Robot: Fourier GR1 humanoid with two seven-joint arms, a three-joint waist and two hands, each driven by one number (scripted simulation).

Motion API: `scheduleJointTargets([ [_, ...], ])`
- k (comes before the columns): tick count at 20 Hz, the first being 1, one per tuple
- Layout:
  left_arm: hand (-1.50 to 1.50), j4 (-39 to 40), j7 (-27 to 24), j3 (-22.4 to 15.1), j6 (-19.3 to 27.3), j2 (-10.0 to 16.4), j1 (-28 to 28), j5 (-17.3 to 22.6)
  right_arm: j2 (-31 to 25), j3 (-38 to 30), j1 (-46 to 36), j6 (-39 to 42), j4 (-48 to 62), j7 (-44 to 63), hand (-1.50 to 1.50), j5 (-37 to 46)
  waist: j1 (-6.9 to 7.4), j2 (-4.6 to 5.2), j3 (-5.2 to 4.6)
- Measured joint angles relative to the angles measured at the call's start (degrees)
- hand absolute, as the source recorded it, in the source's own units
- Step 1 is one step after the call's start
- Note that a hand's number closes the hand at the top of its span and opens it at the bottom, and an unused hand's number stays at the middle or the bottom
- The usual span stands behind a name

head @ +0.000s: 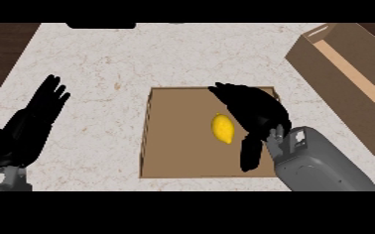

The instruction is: Pick the lemon from the tray and place it in the cardboard box

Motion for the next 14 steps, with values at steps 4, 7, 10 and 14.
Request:
scheduleJointTargets([
  [4,0.00,0.75,-0.46,1.58,-1.63,-0.84,0.11,-0.49,1.51,-1.68,1.56,2.91,-1.09,0.71,-1.50,1.56,-0.13,0.00,0.01],
  [7,0.00,0.43,0.50,1.80,-1.73,-1.65,-0.30,-1.65,2.57,-2.08,2.55,3.19,1.12,-2.14,-1.50,4.94,-0.10,0.02,0.01],
  [10,0.00,-0.29,2.38,2.53,-1.80,-2.15,-1.18,-2.10,4.26,-2.99,2.76,3.68,2.42,-4.59,-1.50,7.33,-0.10,0.04,0.03],
  [14,0.00,0.44,2.41,3.16,-2.38,-3.40,-1.36,-3.34,5.93,-3.81,3.42,3.28,3.83,-8.32,-1.50,11.18,-0.11,0.04,0.02],
])
